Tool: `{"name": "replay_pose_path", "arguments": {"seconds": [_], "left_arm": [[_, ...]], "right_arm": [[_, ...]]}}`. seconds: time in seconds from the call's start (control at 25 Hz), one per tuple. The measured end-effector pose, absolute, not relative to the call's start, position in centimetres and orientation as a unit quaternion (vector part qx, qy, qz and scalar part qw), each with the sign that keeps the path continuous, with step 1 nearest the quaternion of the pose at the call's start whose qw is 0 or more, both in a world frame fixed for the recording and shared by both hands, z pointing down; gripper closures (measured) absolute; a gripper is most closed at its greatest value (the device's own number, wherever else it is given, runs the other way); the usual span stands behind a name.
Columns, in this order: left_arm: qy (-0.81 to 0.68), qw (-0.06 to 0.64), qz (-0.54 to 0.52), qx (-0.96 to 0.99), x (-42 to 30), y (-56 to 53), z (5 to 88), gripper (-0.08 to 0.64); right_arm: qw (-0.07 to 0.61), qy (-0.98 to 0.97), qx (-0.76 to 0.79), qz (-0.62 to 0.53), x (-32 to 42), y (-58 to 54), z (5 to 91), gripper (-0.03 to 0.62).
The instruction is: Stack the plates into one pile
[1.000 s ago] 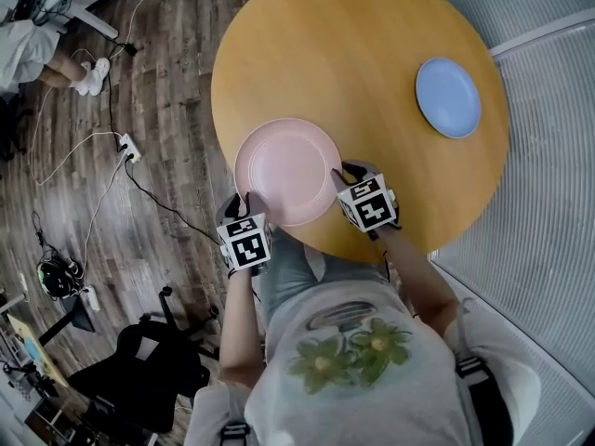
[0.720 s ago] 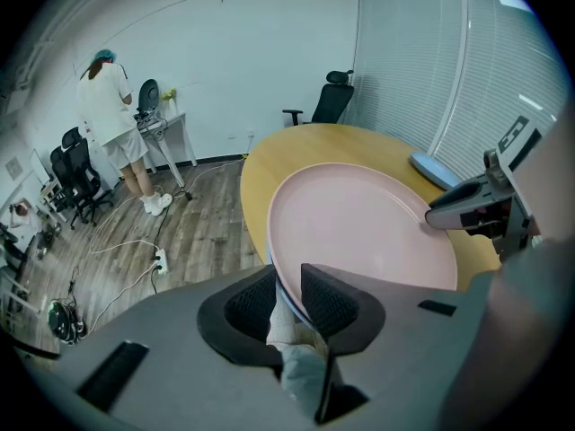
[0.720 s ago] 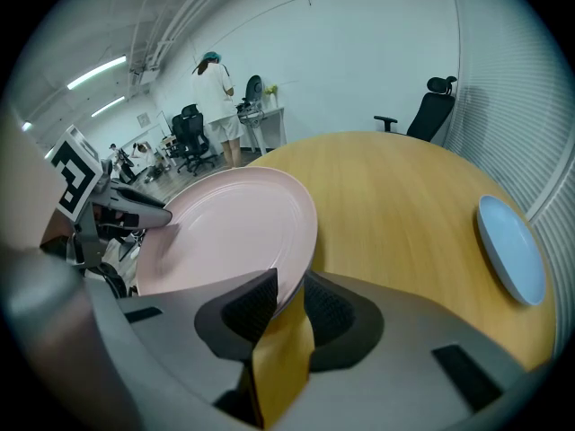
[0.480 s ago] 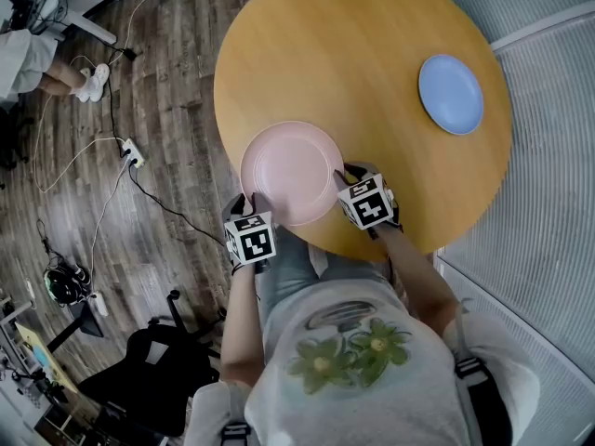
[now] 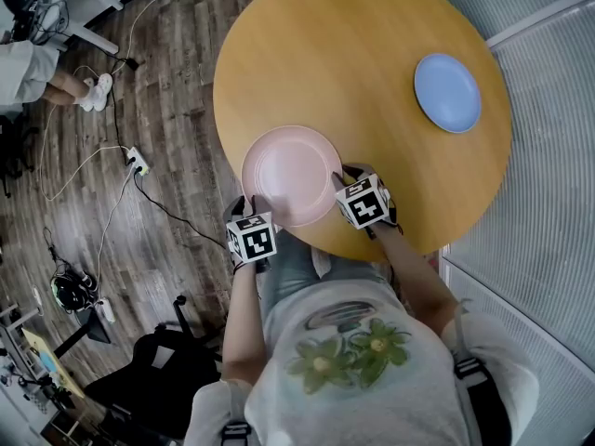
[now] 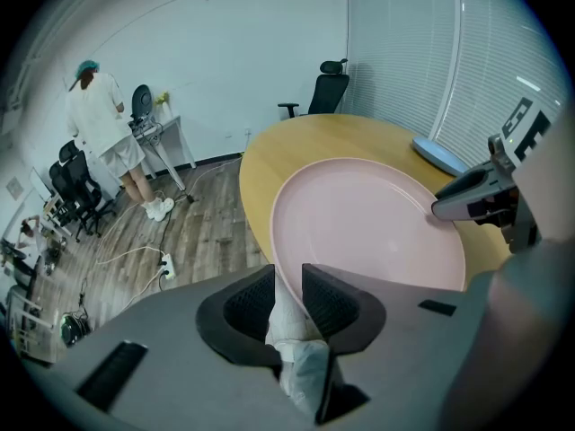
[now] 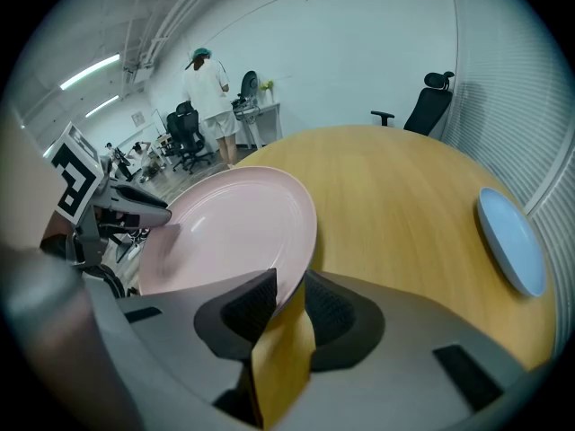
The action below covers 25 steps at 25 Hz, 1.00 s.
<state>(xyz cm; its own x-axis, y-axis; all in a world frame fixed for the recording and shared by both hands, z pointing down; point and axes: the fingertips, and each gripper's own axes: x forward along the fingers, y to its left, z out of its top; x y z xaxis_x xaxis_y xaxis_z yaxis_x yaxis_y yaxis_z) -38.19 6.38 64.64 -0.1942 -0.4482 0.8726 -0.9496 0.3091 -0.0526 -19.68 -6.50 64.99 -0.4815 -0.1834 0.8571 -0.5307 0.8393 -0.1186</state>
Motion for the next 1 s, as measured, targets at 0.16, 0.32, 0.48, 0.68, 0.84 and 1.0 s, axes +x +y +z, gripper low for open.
{"name": "replay_pose_path", "arguments": {"seconds": [0.16, 0.32, 0.48, 0.68, 0.84, 1.0], "left_arm": [[-0.722, 0.373, 0.31, 0.493, -38.9, 5.4, 62.3, 0.462], [-0.737, 0.339, 0.294, 0.506, -38.5, 3.9, 59.3, 0.466], [-0.739, 0.313, 0.274, 0.53, -36.2, 2.1, 56.6, 0.501], [-0.722, 0.297, 0.258, 0.569, -31.1, 0.5, 54.4, 0.531], [-0.698, 0.297, 0.244, 0.604, -25.8, -0.8, 53.7, 0.537], [-0.673, 0.29, 0.238, 0.637, -20.4, -2.2, 53.1, 0.538]], "right_arm": [[0.443, -0.849, 0.217, 0.189, -19.5, -6.9, 63.6, 0.486], [0.413, -0.86, 0.227, 0.194, -18.4, -7.3, 61.8, 0.488], [0.378, -0.875, 0.225, 0.201, -16.3, -7.7, 59.7, 0.52], [0.349, -0.885, 0.231, 0.202, -11.6, -7.9, 57.3, 0.535], [0.343, -0.882, 0.251, 0.204, -7.0, -8.1, 56.7, 0.537], [0.341, -0.875, 0.271, 0.21, -2.3, -8.1, 56.5, 0.537]]}}
